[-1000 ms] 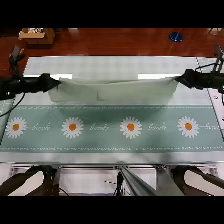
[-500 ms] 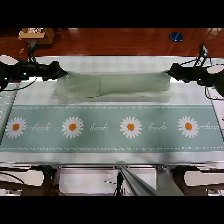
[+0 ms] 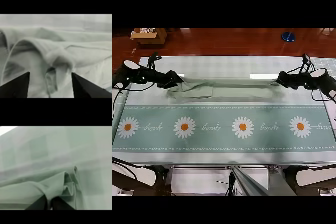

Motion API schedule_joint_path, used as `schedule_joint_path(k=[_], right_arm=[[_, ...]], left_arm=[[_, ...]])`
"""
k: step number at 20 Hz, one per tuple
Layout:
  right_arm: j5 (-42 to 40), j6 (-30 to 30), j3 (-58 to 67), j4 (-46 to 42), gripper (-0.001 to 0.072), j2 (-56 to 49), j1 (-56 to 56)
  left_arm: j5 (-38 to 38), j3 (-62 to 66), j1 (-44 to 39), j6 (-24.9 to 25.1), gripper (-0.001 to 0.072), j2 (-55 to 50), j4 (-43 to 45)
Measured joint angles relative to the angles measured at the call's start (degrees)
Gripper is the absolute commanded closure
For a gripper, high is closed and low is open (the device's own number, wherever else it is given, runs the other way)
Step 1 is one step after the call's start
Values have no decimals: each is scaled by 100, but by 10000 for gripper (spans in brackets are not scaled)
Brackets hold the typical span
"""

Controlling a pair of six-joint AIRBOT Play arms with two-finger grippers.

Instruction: Fold the shirts.

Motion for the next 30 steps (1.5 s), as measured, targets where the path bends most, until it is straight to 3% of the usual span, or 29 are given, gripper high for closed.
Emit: schedule_joint_path(k=[6, 10, 16, 21, 22, 23, 25, 26, 27, 28, 30], right_arm=[[330, 284, 0, -1029, 223, 461, -317], [675, 623, 0, -1126, 157, 562, -861], [1486, 114, -2, 560, 116, -168, -1272], [1510, -551, 0, 2369, 120, -800, -916], [1423, -682, 0, 2673, 139, -876, -807], [1316, -796, 0, 2938, 271, -940, -686], [1043, -927, -7, 3206, 672, -1023, -472], [977, -966, -7, 3390, 689, -1029, -400], [927, -1058, -4, 3558, 689, -1029, -341], [918, -1134, -7, 3615, 690, -1019, -308], [981, -1298, -4, 3770, 690, -844, -293]], left_arm=[[-1008, 9, 658, -249, 100, 122, 468], [-1569, 9, 944, -332, 107, 155, 555], [-1801, 9, 890, -367, 107, 162, 573], [-1812, 9, 743, -358, 109, 162, 573], [-1808, 9, 723, -358, 110, 162, 573], [-1781, 9, 708, -358, 110, 162, 573], [-1764, 9, 686, -358, 117, 162, 573], [-1757, 9, 682, -358, 138, 162, 573], [-1753, 9, 678, -361, 289, 162, 570], [-1749, 9, 675, -361, 395, 162, 531], [-1744, 9, 664, -361, 422, 162, 225]])
